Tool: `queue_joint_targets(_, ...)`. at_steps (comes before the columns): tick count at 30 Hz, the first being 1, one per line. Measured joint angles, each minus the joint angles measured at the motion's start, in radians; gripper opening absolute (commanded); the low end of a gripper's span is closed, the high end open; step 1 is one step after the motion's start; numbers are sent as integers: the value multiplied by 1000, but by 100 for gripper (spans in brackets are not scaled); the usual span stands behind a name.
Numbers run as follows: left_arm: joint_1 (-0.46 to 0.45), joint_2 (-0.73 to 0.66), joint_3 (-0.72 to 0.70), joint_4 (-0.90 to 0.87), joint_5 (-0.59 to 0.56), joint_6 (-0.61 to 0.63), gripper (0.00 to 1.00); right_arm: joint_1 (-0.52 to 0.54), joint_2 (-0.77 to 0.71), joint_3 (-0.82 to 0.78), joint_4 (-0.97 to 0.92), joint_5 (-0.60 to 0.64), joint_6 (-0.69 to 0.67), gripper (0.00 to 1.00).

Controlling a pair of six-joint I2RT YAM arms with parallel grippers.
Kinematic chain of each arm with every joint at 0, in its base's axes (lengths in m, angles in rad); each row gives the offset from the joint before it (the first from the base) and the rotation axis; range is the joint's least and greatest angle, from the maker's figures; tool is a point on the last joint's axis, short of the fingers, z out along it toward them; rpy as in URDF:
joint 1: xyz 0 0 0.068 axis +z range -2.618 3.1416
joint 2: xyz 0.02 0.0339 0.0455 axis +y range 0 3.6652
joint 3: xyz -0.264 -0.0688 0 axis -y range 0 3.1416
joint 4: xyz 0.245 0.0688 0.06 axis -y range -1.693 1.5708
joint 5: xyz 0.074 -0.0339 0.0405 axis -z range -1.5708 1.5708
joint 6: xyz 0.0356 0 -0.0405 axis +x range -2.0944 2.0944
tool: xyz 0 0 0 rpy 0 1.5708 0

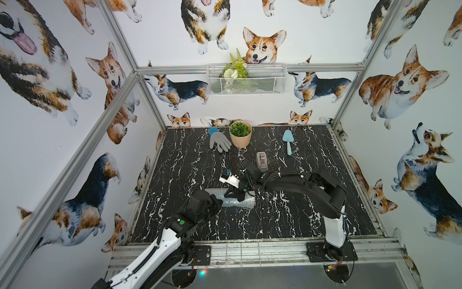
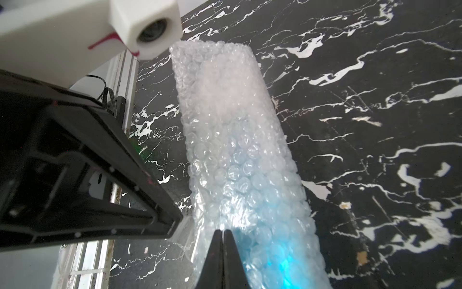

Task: Wrap wine bottles in bubble wrap
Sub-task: Stick the tape on the bubble wrap.

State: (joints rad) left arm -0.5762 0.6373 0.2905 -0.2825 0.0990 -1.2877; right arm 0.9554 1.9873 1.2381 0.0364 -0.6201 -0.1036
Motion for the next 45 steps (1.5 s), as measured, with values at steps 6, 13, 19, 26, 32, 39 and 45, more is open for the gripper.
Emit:
queue_joint_targets(6,0,3,-24,-1,5,0,0,0,0,-1,-3,8,-8,3)
queue_joint_targets(13,0,21,-31,8,7,1,0,0,3,-5,-3,11,-25,4)
queue_joint_targets(19,0,60,-46,29,6,5,0,1,5,-5,-4,15,-27,5)
queue_joint_targets(26,0,54,-56,31,7,19,0,-2,10,-3,-3,13,-27,5)
queue_joint_targets(32,0,80,-68,61,4,20,0,-1,10,-3,-3,14,-27,5)
queue_joint_targets(39,0,141,-66,105,-4,27,0,-1,10,-5,-3,14,-27,5)
queue_joint_targets(45,0,187,-66,138,-5,36,0,-1,9,-11,5,13,-25,5)
